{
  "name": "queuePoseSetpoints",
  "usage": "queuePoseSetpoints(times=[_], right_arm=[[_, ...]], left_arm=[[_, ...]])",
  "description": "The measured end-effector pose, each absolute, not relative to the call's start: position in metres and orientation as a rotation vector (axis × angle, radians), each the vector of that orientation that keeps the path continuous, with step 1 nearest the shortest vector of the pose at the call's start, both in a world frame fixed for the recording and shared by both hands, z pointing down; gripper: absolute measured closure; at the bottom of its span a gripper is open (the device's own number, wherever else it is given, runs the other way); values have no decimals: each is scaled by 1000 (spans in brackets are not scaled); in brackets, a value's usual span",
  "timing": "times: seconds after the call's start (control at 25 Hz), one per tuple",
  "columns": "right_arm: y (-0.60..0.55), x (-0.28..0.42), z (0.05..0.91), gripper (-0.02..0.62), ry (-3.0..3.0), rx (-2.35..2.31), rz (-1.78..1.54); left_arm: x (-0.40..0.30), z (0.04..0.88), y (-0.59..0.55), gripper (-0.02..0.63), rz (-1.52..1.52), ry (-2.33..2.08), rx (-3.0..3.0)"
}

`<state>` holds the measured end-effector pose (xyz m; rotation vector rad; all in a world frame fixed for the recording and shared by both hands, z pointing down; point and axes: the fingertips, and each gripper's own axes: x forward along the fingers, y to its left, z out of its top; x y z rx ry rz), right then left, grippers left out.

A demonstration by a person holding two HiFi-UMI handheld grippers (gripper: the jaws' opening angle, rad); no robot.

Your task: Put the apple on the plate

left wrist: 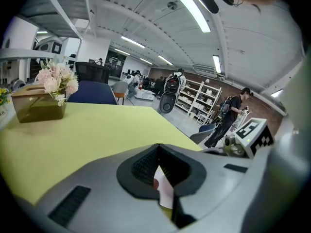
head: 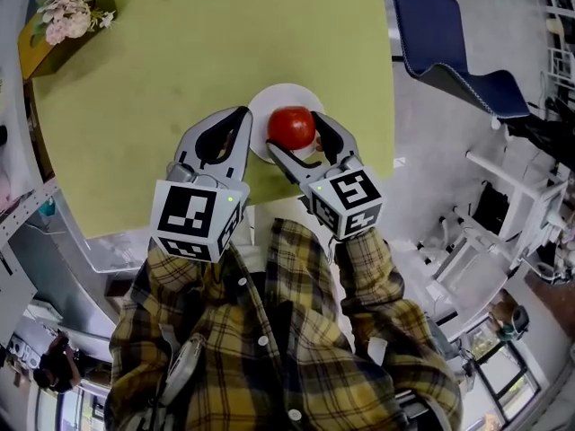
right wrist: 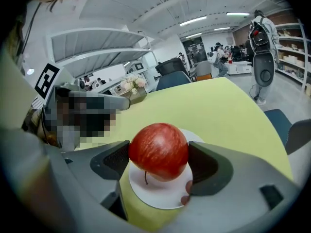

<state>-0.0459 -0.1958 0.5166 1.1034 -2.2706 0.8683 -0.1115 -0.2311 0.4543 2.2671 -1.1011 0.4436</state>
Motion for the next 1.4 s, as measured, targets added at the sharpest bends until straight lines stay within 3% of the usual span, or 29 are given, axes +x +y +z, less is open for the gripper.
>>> queuePoseSetpoints(times=[1.4], right_arm=[[-205, -51, 498, 230, -2284, 1095, 817]], left_arm=[[-106, 442, -237, 600, 402, -1087, 2291]])
